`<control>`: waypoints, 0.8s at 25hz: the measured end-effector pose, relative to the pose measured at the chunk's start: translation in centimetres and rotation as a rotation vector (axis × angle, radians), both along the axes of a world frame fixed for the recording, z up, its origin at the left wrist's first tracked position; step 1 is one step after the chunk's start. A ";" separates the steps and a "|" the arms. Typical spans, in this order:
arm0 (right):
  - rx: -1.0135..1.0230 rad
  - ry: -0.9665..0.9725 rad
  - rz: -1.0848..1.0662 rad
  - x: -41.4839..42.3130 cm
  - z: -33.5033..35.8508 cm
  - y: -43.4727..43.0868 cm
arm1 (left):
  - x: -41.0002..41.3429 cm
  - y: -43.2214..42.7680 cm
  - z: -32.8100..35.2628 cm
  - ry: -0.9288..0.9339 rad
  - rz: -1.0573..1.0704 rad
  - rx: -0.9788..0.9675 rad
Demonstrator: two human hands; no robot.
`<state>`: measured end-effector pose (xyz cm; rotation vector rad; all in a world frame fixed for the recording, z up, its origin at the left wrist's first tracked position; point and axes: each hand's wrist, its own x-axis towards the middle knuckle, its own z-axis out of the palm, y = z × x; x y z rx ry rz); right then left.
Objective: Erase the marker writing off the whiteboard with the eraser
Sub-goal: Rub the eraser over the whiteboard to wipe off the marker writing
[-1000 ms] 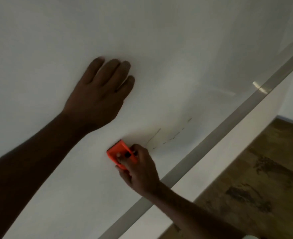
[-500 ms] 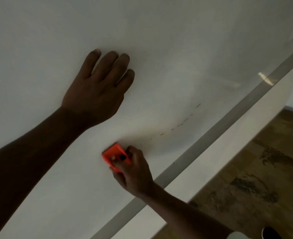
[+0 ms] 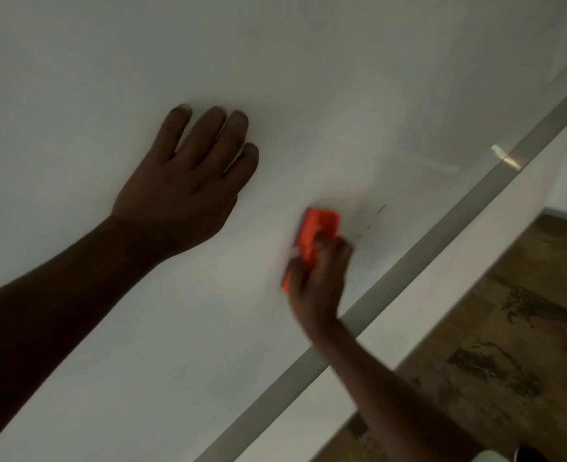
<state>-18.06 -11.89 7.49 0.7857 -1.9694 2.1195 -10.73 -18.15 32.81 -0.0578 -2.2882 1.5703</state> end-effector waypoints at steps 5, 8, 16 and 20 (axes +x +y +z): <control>0.025 0.632 0.317 2.8 1.3 0.2 | 0.2 0.0 0.1 -0.023 -0.025 0.056; 0.127 0.244 0.023 -8.3 0.0 0.2 | 0.3 -0.6 -0.1 -0.019 -0.012 0.041; 0.077 -0.554 -0.277 -14.9 -1.7 -1.1 | -0.1 -1.0 -0.8 -0.002 0.006 0.036; 0.014 -0.286 0.026 0.5 -1.9 0.8 | -1.5 -0.4 -2.2 -0.035 0.012 0.046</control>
